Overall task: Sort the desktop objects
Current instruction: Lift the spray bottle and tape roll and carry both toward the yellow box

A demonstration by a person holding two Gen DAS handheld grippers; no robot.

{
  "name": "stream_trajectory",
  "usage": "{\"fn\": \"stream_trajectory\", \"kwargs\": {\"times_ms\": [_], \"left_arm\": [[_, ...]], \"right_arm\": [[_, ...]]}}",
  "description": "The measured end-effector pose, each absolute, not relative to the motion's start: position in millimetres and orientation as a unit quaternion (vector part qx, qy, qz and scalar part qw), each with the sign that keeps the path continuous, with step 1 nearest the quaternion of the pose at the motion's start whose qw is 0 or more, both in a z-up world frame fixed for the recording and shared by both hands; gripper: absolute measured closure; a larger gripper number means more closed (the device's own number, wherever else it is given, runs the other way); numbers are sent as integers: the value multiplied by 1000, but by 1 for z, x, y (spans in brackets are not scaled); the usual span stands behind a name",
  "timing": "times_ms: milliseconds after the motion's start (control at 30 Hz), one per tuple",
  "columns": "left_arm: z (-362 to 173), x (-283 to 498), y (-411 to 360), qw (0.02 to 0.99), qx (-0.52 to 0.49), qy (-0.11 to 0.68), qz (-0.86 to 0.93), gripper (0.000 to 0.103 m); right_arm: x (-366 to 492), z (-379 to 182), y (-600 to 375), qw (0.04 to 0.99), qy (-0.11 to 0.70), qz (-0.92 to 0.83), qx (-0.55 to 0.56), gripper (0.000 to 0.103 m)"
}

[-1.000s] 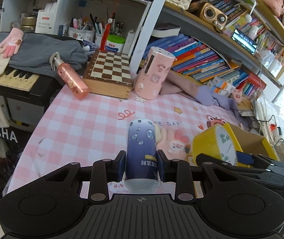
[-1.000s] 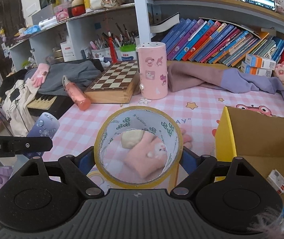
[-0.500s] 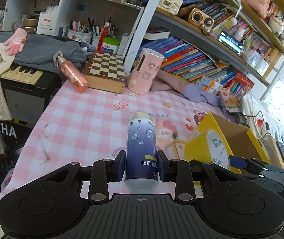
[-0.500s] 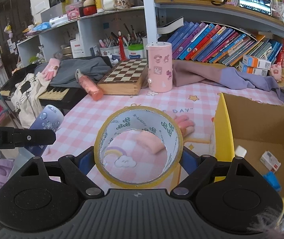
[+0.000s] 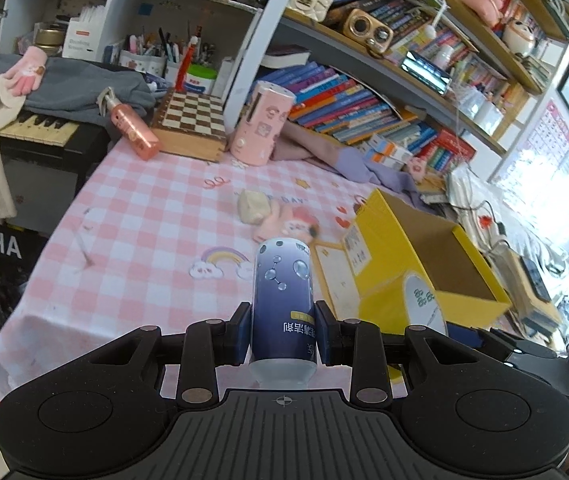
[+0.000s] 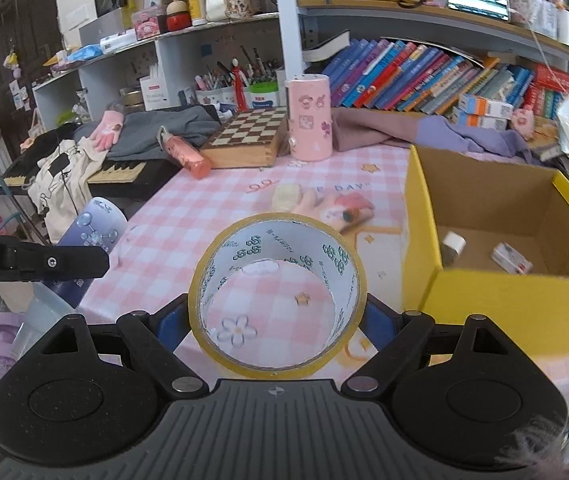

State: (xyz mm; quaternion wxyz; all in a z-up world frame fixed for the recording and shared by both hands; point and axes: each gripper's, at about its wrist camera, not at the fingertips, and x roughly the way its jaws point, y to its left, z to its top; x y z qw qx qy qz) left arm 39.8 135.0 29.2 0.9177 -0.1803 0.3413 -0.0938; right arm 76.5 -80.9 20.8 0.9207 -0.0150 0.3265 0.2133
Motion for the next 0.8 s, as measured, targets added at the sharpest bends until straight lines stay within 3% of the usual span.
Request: {"fn": "stream_trajectory", "kwargs": {"times_ms": [800], "left_arm": [[23, 44, 71, 888, -150, 374, -221, 72]], "right_arm": [[17, 11, -154, 930, 357, 82, 26, 17]]}}
